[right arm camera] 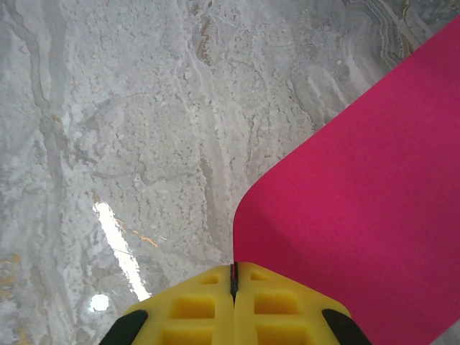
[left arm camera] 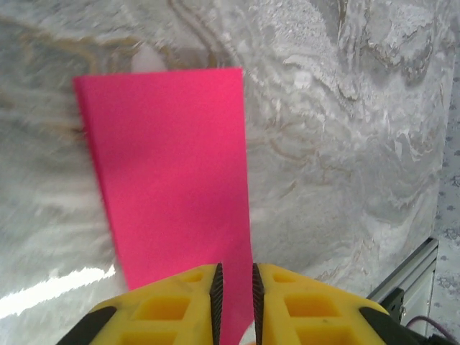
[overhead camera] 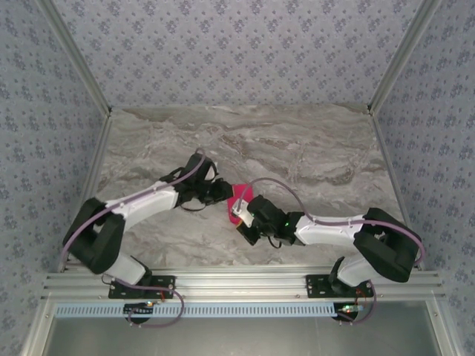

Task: Fold a paper plane with a square sheet of paper (fold left side to right side)
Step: Third fold the triangle at the center of the table.

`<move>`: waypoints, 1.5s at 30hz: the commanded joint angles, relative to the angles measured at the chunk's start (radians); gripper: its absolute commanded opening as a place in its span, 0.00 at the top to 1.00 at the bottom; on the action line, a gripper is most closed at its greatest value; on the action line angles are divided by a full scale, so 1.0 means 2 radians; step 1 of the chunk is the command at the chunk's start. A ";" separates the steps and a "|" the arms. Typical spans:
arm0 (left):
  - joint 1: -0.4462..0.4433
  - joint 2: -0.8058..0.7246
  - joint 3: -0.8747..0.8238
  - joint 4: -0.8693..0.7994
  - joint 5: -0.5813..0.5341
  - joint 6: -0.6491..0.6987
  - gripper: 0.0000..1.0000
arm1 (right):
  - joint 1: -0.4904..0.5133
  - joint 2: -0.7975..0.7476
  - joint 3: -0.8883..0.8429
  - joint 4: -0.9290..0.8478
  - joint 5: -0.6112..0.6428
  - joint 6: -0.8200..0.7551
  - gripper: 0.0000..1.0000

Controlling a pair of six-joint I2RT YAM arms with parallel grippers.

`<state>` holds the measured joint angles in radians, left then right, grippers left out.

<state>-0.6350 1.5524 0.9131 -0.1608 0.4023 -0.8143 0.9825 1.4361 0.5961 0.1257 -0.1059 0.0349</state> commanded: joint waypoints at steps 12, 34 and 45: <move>-0.023 0.217 0.145 -0.027 0.038 0.067 0.91 | -0.060 0.018 0.020 -0.015 -0.124 0.062 1.00; -0.039 0.236 0.134 -0.032 0.022 0.066 0.94 | -0.166 0.067 0.046 -0.063 -0.160 0.117 1.00; -0.039 0.239 0.135 -0.033 0.021 0.066 0.94 | -0.178 0.082 0.051 -0.062 -0.155 0.118 1.00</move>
<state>-0.6968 1.9869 1.1851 -0.1802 0.4564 -0.6991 0.6365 1.5787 0.6666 0.0246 -0.4088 0.2554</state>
